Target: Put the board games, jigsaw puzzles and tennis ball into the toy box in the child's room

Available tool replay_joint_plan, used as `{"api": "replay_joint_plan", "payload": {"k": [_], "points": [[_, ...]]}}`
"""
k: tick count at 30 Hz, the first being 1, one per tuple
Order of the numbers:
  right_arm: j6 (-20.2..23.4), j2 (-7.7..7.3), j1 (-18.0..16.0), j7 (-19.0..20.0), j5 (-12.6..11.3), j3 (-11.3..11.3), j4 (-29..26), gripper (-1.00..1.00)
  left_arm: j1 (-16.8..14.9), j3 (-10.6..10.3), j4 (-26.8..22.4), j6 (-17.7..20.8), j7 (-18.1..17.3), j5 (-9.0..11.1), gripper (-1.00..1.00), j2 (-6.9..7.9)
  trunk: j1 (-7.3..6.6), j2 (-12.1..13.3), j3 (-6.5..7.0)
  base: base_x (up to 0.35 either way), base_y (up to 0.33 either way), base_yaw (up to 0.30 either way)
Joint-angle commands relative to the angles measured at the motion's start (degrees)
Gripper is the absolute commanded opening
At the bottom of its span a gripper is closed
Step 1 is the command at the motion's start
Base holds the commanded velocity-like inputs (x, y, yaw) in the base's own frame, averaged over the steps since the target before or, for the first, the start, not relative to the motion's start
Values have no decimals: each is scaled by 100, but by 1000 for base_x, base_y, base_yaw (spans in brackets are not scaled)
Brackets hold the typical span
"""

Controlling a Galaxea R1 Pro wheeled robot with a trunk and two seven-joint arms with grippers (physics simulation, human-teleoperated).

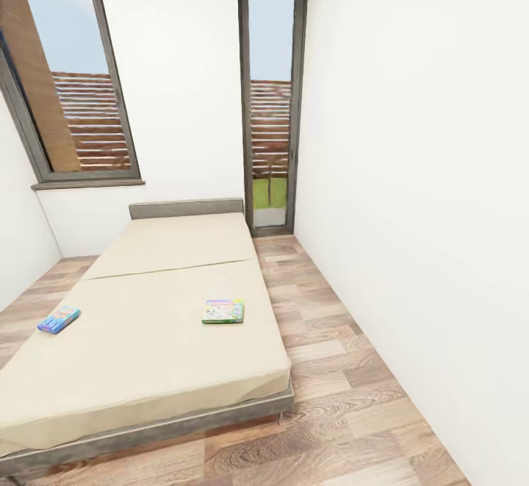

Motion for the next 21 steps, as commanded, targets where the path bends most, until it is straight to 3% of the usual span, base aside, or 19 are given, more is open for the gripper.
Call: {"api": "replay_joint_plan", "payload": {"k": [1,14,21], "points": [[-9,1,4,-8,-36,9,-9,100,3,0,-14,-10,-7,-1,100,-1,0,-2,-3,0,-101,8],[-9,5,4,-8,-55,-4,-9,100,4,-6,-18,-13,-9,0,100,0,0,-2,-4,0,-107,6],[-9,9,4,-8,-61,-4,-9,100,6,-7,-18,-14,-3,-7,100,1,0,-2,-4,0,-173,107]]}}
